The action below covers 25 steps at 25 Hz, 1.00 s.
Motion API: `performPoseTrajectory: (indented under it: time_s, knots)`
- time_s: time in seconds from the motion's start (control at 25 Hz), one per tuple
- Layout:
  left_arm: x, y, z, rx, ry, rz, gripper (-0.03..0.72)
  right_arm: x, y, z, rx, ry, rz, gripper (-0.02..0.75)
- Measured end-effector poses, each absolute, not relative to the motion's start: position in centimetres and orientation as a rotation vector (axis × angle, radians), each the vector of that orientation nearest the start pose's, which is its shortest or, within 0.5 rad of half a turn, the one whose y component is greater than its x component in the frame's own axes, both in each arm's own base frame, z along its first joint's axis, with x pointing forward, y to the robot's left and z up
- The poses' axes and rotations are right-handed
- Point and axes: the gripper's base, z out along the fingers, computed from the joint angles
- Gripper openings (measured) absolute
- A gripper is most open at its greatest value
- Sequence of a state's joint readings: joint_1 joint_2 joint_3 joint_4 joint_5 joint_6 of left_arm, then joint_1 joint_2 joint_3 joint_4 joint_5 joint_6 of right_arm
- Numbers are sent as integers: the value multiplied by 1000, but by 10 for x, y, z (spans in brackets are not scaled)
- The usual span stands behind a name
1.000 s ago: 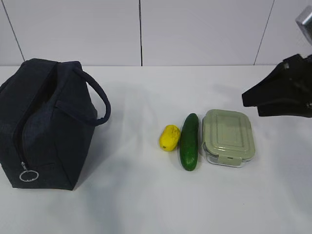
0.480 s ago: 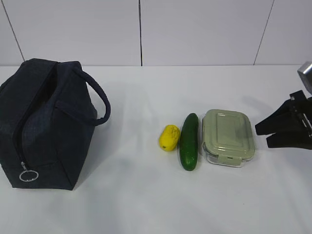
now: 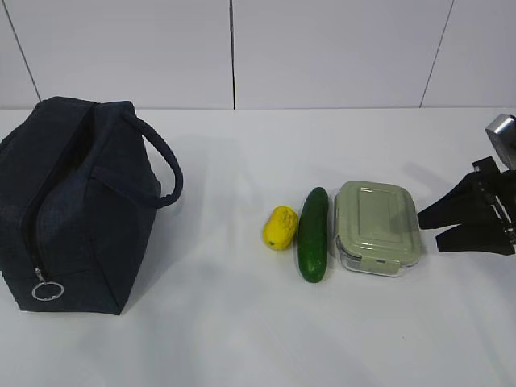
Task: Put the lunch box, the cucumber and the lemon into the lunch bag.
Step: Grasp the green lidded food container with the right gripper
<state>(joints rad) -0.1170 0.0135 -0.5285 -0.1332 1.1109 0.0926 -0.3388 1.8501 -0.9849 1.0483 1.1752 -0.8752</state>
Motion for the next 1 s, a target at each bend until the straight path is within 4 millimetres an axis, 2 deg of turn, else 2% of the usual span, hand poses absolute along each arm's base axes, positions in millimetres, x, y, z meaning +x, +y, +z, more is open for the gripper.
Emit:
performPoseTrajectory:
  time_s: [0.16,0.4,0.6,0.72,0.88,1.0]
  knots:
    - [-10,-10,282,229,2064,-175,227,315,-34,172,168,2637,1289,459]
    - [-10,-10,282,229,2064,-175,227,331,-40,185,152,2614,1235,567]
    - [-10,-10,282,229,2064,-175,227,337,-45,190,120,2638,1161,582]
    - [-10,-10,282,229,2064,-175,227,343,-48,186,121,2645,1153,584]
    - [-10,-10,282,229,2064,-175,227,348,-49,164,151,2673,1201,586]
    - [-10,-10,282,229,2064,-175,227,351,-48,157,134,2641,1230,586]
